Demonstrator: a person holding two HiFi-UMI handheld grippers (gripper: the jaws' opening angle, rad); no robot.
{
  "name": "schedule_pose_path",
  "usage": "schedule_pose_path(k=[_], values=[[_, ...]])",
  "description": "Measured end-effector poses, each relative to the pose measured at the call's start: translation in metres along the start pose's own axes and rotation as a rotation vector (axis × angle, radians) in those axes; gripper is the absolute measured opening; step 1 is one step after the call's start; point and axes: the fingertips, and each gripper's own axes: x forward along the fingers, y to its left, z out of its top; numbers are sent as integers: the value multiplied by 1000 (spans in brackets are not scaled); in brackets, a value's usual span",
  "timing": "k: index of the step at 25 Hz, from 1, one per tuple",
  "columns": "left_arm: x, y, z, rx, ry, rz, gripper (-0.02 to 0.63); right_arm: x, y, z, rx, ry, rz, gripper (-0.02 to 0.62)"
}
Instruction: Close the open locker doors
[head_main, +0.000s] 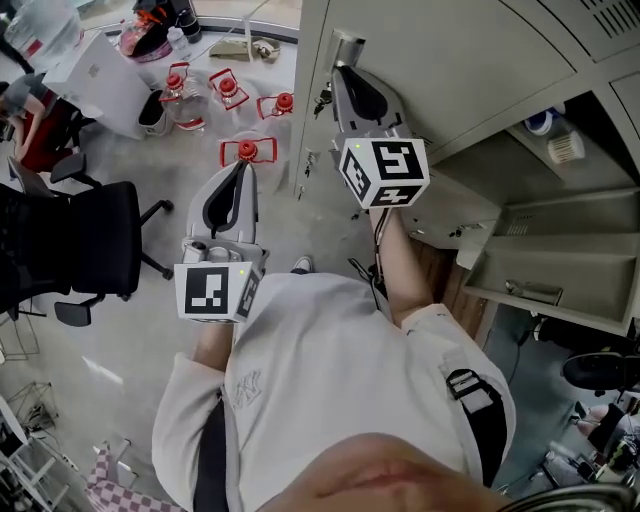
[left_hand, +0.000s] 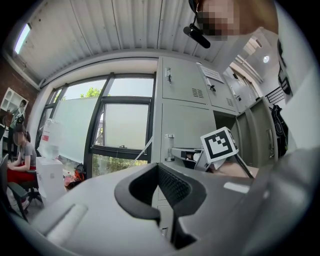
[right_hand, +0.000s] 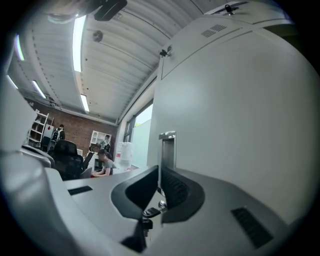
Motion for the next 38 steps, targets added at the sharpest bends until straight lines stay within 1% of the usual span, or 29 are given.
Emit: schedule_pose_path(k=[5,8,11,17,20,22,25,30,35,38], values=[[11,-19,3,-2,2,-50,2,-33,4,22,-2,-46,-1,20],[22,-41,8,2,-9,-107,2,-63,3,36,8,-74,7,20],[32,-70,10,3,-9,-179,2,-101,-9,44,18,-82,-33,20],[42,-152,11,0,-5,-347,2,-195,-46,50,63,-90,-165,19],[44,-205,10,0,-3,-463,2,-250,-64,50,80,-98,-262,18],[42,-242,6,4,-6,-524,2,-286,-76,44,93,-95,-308,18],[35,-293,-1,8,-10,-575,2,-334,-86,34,104,-89,-334,18],[20,-360,-7,11,-18,-679,2,-400,-95,31,103,-102,-385,17],[7,-407,-11,13,-26,-741,2,-459,-96,30,130,-156,-368,17],[5,-425,-12,16,-26,-753,2,-488,-107,30,100,-154,-394,17]])
